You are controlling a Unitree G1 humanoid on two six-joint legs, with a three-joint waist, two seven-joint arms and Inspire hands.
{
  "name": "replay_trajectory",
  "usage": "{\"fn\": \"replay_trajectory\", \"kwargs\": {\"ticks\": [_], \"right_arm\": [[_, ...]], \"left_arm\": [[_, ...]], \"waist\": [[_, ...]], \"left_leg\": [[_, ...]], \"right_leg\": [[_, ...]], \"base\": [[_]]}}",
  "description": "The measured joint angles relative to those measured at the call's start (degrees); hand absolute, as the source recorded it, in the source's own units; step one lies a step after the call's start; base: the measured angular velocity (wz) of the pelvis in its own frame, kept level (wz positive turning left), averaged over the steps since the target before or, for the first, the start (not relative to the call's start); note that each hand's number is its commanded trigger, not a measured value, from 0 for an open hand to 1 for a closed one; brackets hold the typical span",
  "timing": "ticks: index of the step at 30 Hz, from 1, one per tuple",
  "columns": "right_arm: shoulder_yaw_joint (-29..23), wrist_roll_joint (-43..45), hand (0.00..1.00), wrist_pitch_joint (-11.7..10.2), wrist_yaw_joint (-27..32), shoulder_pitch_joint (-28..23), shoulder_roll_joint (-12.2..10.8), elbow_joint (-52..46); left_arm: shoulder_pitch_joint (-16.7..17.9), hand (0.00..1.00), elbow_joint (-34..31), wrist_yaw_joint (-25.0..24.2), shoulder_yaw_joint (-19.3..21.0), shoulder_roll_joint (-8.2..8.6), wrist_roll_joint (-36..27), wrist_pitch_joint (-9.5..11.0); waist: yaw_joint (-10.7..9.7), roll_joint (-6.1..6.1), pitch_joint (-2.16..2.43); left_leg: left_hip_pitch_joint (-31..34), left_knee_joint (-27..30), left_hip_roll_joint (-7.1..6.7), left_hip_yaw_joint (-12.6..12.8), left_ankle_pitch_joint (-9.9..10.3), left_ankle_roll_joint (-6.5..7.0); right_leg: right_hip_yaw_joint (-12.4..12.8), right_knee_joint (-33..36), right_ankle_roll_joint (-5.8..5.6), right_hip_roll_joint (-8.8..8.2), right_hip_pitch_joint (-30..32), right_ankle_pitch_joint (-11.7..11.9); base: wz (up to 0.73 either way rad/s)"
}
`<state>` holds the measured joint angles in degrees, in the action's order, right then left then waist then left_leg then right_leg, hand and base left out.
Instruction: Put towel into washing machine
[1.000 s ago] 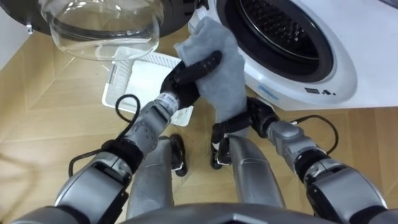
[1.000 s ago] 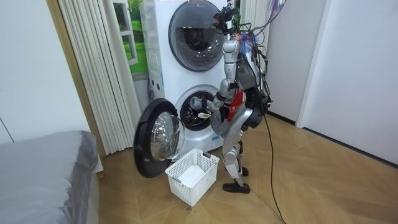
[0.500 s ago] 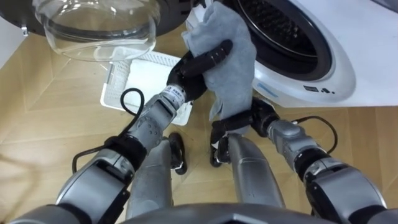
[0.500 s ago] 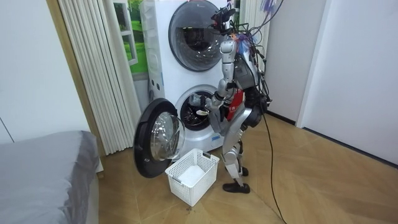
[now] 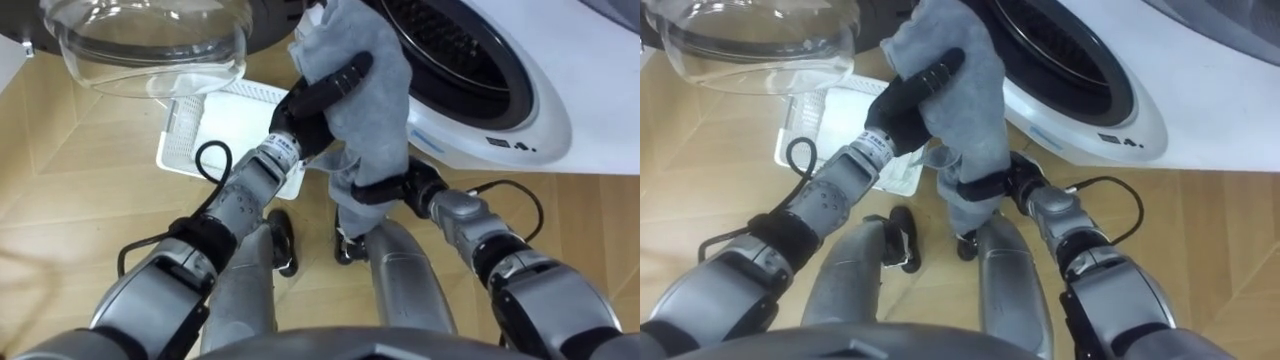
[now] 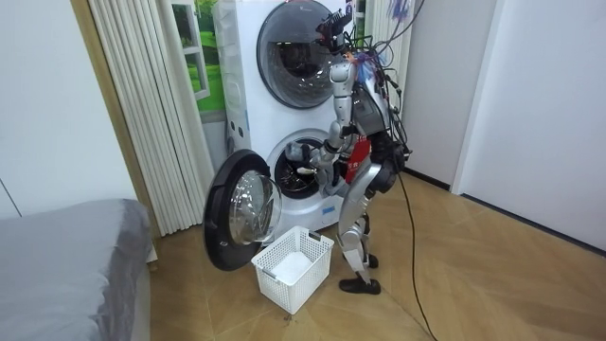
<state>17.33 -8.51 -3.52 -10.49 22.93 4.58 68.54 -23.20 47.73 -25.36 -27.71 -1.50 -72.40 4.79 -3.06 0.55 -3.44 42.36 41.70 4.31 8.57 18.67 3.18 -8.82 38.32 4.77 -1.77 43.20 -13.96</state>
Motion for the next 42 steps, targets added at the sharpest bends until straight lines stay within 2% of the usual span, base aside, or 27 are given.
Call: {"fn": "replay_trajectory", "kwargs": {"ticks": [4, 5, 6, 12, 17, 19, 21, 25, 27, 29, 32, 35, 39, 42], "right_arm": [[-0.6, -0.1, 1.00, 0.7, 0.0, 0.0, 0.1, 0.0], [-0.6, -0.1, 1.00, 1.0, 0.0, 0.0, 0.1, 0.1], [-0.6, -0.1, 1.00, 1.5, 0.0, 0.0, 0.1, 0.2], [-0.7, 0.3, 1.00, 2.4, 0.1, -0.5, 0.2, 0.2], [-0.7, -0.1, 1.00, 2.4, 1.8, -0.7, 1.4, 0.3], [-0.7, -0.9, 1.00, 2.3, 2.6, -0.5, 1.8, 0.3], [-0.6, -2.6, 1.00, 2.2, 3.7, -0.8, 2.2, 0.3], [-0.7, -3.2, 1.00, 2.2, 4.9, -1.2, 2.6, 0.3], [-0.7, -5.5, 1.00, 2.0, 5.6, -1.2, 2.8, 0.3], [-1.0, -9.1, 1.00, 1.5, 6.7, -0.9, 3.1, 0.3], [-3.6, -15.0, 1.00, 1.5, 7.3, -1.1, 3.3, 0.6], [-3.6, -18.9, 1.00, 1.5, 7.9, -1.6, 4.4, 0.7], [-3.6, -22.1, 1.00, 1.5, 9.2, -1.9, 4.8, 0.8], [-4.7, -28.0, 1.00, 1.5, 11.1, -1.9, 4.5, 0.8]], "left_arm": [[0.0, 0.98, 1.2, -1.1, 0.6, -0.05, 0.1, -0.2], [0.0, 0.72, 1.6, -1.4, 0.7, -0.10, 0.1, -0.2], [0.0, 0.00, 2.1, -1.7, 0.7, -0.27, 0.1, -0.4], [0.7, 0.00, 2.6, -2.9, 0.8, -1.51, 0.1, -0.7], [1.1, 0.00, 2.6, -2.9, 1.4, -4.63, 4.9, -0.2], [1.2, 0.00, 2.6, -2.1, 1.8, -5.11, 6.2, 0.6], [1.3, 0.00, 2.6, -0.4, 1.8, -5.73, 10.0, 1.5], [2.9, 0.00, 2.0, 4.8, 5.0, -6.14, 24.3, 2.2], [3.5, 0.00, 2.1, 7.8, 5.0, -6.45, 30.4, 2.4], [4.1, 0.00, 2.4, 11.3, 5.0, -6.38, 38.2, 2.4], [5.0, 0.00, 4.1, 15.3, 5.8, -5.90, 46.3, 2.7], [7.1, 0.00, 4.4, 18.8, 5.9, -6.11, 51.9, 2.7], [7.7, 0.00, 6.3, 21.7, 6.1, -5.76, 54.7, 2.9], [7.7, 0.00, 8.0, 24.3, 6.3, -5.72, 56.5, 2.9]], "waist": [[0.1, 0.01, 0.00], [0.1, 0.02, -0.01], [0.2, 0.03, -0.01], [0.5, 0.02, -0.05], [2.1, -0.37, -0.29], [2.7, -0.59, -0.43], [3.5, -0.72, -0.47], [3.8, -1.03, -0.46], [4.1, -1.06, -0.46], [4.5, -1.31, -0.42], [4.7, -1.43, -0.39], [4.8, -1.48, -0.37], [4.7, -1.48, -0.38], [4.8, -1.48, -0.38]], "left_leg": [[-0.7, -0.5, -0.05, 0.1, -0.3, 0.03], [-1.0, -0.7, -0.06, 0.1, -0.3, 0.02], [-1.3, -1.1, -0.10, 0.1, -0.4, 0.00], [-2.3, -2.4, 0.00, 0.5, -0.8, -0.07], [-2.6, -3.1, -0.05, 0.9, -0.8, -0.10], [-2.5, -3.2, -0.08, 0.9, -0.9, -0.14], [-2.6, -3.3, -0.15, 0.9, -0.9, -0.19], [-2.6, -4.0, -0.23, 1.1, -0.9, -0.17], [-2.5, -3.9, -0.11, 1.7, -0.9, -0.16], [-1.9, -3.9, -0.19, 2.1, -1.0, -0.05], [-1.7, -3.9, -0.55, 2.2, -1.4, -0.06], [-2.0, -4.0, -0.82, 2.2, -1.6, -0.04], [-2.0, -3.7, -1.07, 2.2, -1.8, 0.23], [-1.9, -3.9, -1.10, 2.3, -2.0, 0.41]], "right_leg": [[0.0, -0.4, 0.02, -0.04, -0.7, 0.2], [0.0, -0.6, 0.01, -0.03, -1.0, 0.2], [-0.1, -0.9, 0.00, -0.03, -1.3, 0.2], [0.1, -2.6, -0.07, 0.32, -2.3, 0.8], [0.1, -2.7, -0.08, 0.21, -2.2, 0.8], [0.0, -2.6, -0.07, 0.17, -2.1, 0.8], [0.2, -2.6, -0.07, 0.18, -2.0, 0.8], [0.3, -2.7, -0.07, 0.12, -1.9, 0.8], [0.7, -2.4, -0.08, 0.12, -1.6, 0.8], [0.8, -1.5, -0.08, -0.11, -0.6, 0.8], [0.9, -1.5, -0.08, -0.38, 0.0, 0.8], [1.0, -1.0, -0.07, -0.61, -0.1, 0.8], [0.9, -0.8, -0.08, -1.00, 0.0, 0.8], [0.8, -0.7, -0.11, -1.14, -0.1, 0.9]], "base": [[0.00], [0.00], [0.00], [-0.01], [-0.01], [0.00], [0.00], [-0.01], [-0.09], [-0.07], [0.01], [0.00], [0.04], [0.00]]}}
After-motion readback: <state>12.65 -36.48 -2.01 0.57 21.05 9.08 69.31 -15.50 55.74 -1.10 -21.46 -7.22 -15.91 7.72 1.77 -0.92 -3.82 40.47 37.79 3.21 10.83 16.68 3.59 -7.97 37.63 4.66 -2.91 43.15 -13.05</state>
